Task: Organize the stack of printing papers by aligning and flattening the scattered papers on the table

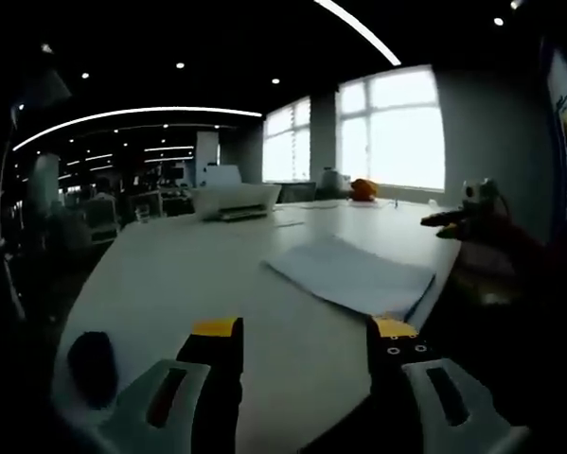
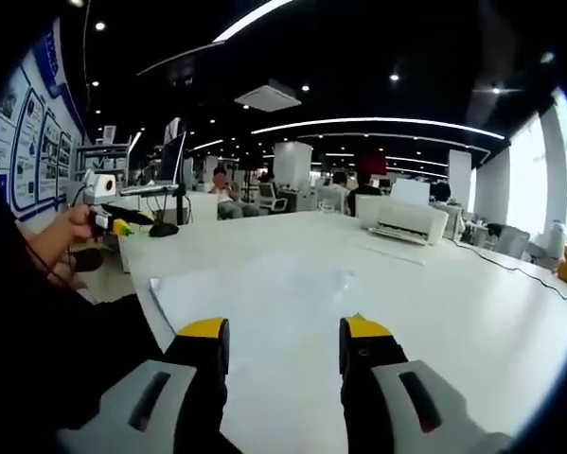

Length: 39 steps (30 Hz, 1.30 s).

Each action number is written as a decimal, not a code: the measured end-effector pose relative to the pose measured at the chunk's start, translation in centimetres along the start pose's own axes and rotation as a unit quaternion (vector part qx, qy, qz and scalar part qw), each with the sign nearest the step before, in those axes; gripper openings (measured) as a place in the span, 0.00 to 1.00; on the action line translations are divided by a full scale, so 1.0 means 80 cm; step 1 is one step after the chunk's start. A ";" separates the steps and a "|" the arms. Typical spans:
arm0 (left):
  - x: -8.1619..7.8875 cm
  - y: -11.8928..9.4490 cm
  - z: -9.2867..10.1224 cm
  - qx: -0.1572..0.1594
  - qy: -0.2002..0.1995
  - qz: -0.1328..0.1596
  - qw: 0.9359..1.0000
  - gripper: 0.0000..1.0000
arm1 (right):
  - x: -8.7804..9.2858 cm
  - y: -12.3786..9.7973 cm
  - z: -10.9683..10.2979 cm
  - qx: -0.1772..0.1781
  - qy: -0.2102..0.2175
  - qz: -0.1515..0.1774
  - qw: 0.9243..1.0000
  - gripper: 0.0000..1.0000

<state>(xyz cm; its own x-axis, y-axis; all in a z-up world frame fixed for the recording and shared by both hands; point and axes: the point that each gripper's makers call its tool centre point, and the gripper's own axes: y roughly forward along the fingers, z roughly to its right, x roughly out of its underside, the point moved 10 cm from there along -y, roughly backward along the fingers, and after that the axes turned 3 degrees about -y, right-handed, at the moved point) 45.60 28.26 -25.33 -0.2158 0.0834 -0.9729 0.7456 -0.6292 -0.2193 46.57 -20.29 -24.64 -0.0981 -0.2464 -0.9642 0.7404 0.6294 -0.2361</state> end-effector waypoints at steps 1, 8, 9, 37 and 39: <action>0.002 -0.003 0.000 -0.002 -0.001 -0.002 1.000 0.56 | 0.000 -0.001 -0.001 0.000 -0.003 -0.002 1.000 0.42; 0.012 -0.029 -0.002 -0.010 -0.018 -0.004 1.000 0.56 | 0.003 -0.007 -0.007 -0.004 -0.006 -0.011 1.000 0.43; 0.011 -0.032 -0.001 -0.009 -0.021 -0.002 1.000 0.56 | 0.004 -0.008 -0.008 -0.005 -0.006 -0.016 1.000 0.43; 0.035 -0.101 0.037 0.027 -0.050 -0.010 0.998 0.57 | 0.002 -0.074 -0.028 -0.015 0.011 -0.026 0.999 0.44; 0.037 -0.102 0.037 0.028 -0.052 -0.009 0.998 0.58 | -0.001 -0.076 -0.031 -0.015 0.006 -0.026 1.000 0.44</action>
<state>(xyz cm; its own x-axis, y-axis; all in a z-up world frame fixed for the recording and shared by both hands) 37.00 31.40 -26.18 -0.2955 0.0168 -0.9552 0.7054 -0.6704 -0.2301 40.46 -22.28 -23.41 -0.1448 -0.2705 -0.9518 0.7135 0.6379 -0.2898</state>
